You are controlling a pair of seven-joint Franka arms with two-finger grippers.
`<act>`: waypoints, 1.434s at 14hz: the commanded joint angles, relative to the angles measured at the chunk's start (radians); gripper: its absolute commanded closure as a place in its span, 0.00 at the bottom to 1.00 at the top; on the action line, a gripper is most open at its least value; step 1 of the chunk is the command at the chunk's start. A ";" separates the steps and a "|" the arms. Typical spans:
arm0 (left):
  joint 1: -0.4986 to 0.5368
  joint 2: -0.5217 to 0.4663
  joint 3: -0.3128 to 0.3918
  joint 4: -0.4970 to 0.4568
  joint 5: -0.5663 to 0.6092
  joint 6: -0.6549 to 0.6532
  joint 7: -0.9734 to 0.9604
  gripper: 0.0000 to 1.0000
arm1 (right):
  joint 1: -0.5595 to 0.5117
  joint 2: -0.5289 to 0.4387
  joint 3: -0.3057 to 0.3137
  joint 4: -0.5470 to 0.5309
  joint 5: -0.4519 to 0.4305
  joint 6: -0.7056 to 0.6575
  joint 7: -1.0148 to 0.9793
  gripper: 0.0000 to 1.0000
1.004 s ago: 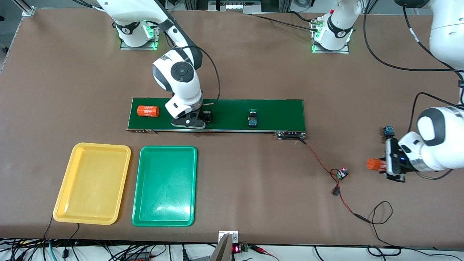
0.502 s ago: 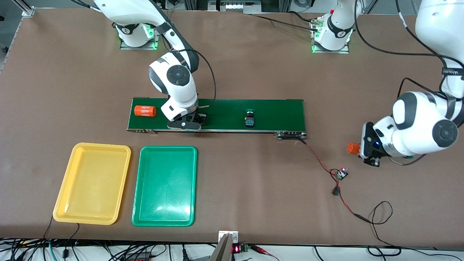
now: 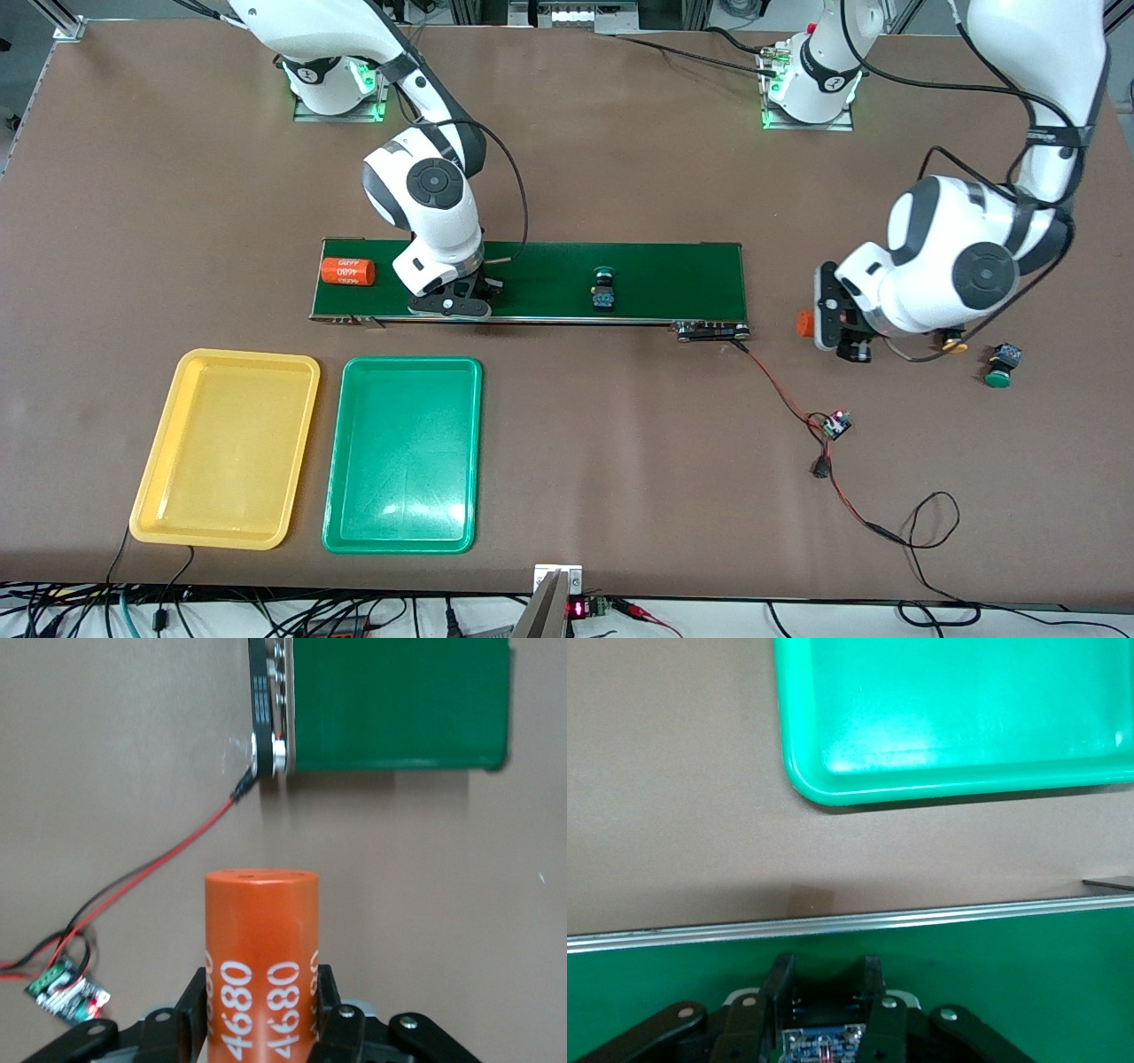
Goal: Sort buttons by color to trays
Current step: 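Lift the yellow button with the right gripper while the left gripper carries the battery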
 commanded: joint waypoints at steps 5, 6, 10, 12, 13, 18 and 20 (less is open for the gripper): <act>-0.042 -0.077 -0.157 -0.183 0.017 0.137 -0.250 1.00 | -0.001 -0.042 0.004 -0.014 -0.015 -0.022 -0.001 0.70; -0.042 -0.083 -0.186 -0.195 0.017 0.137 -0.267 1.00 | -0.004 -0.060 0.004 -0.014 -0.015 -0.045 -0.013 0.70; -0.042 -0.087 -0.209 -0.228 0.017 0.157 -0.279 1.00 | -0.053 -0.144 0.002 -0.012 0.001 -0.159 -0.127 0.71; -0.042 -0.080 -0.209 -0.240 0.019 0.182 -0.278 1.00 | -0.093 -0.184 -0.001 -0.014 0.004 -0.191 -0.209 0.71; -0.042 -0.071 -0.209 -0.240 0.020 0.195 -0.278 1.00 | -0.117 -0.207 -0.008 -0.014 0.004 -0.209 -0.263 0.71; -0.052 -0.045 -0.209 -0.240 0.028 0.241 -0.267 1.00 | -0.303 -0.269 -0.031 -0.015 0.004 -0.236 -0.605 0.71; -0.052 -0.026 -0.209 -0.242 0.028 0.264 -0.264 0.97 | -0.407 -0.260 -0.031 -0.015 0.001 -0.193 -0.739 0.71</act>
